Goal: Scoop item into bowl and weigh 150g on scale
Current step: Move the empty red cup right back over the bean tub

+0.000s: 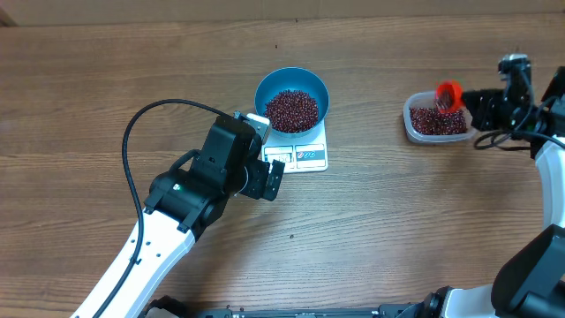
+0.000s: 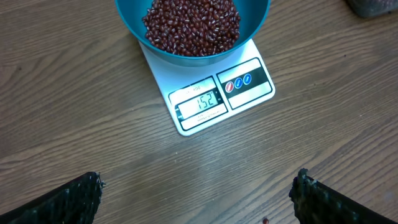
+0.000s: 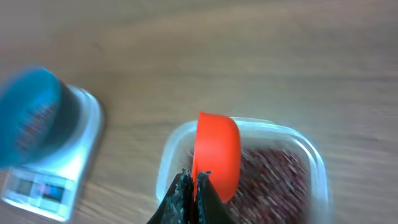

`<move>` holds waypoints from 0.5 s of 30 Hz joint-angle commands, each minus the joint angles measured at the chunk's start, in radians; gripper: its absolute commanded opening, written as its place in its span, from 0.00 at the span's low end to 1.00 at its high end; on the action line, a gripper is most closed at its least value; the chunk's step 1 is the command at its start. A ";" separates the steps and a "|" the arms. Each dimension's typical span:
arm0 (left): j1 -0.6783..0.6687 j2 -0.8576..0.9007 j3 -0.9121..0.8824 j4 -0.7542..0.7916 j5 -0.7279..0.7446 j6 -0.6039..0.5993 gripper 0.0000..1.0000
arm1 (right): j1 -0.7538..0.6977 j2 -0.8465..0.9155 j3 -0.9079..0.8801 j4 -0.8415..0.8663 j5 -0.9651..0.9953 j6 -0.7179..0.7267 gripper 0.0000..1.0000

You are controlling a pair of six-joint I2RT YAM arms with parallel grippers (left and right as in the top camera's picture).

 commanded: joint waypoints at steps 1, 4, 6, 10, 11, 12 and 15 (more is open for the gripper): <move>0.002 0.001 0.023 0.004 0.011 0.019 1.00 | 0.024 -0.027 -0.001 -0.048 0.168 -0.183 0.04; 0.002 0.001 0.023 0.004 0.011 0.019 1.00 | 0.050 -0.027 -0.001 -0.079 0.246 -0.202 0.04; 0.002 0.001 0.023 0.004 0.011 0.018 1.00 | 0.069 -0.027 -0.002 -0.081 0.290 -0.202 0.04; 0.002 0.001 0.023 0.004 0.011 0.019 1.00 | 0.125 -0.027 -0.002 -0.079 0.404 -0.202 0.04; 0.002 0.001 0.023 0.004 0.011 0.019 0.99 | 0.142 -0.027 -0.002 -0.079 0.439 -0.202 0.04; 0.002 0.001 0.023 0.004 0.011 0.019 0.99 | 0.161 -0.027 -0.002 -0.079 0.478 -0.202 0.04; 0.002 0.001 0.023 0.004 0.011 0.019 1.00 | 0.216 -0.027 -0.002 -0.076 0.601 -0.202 0.04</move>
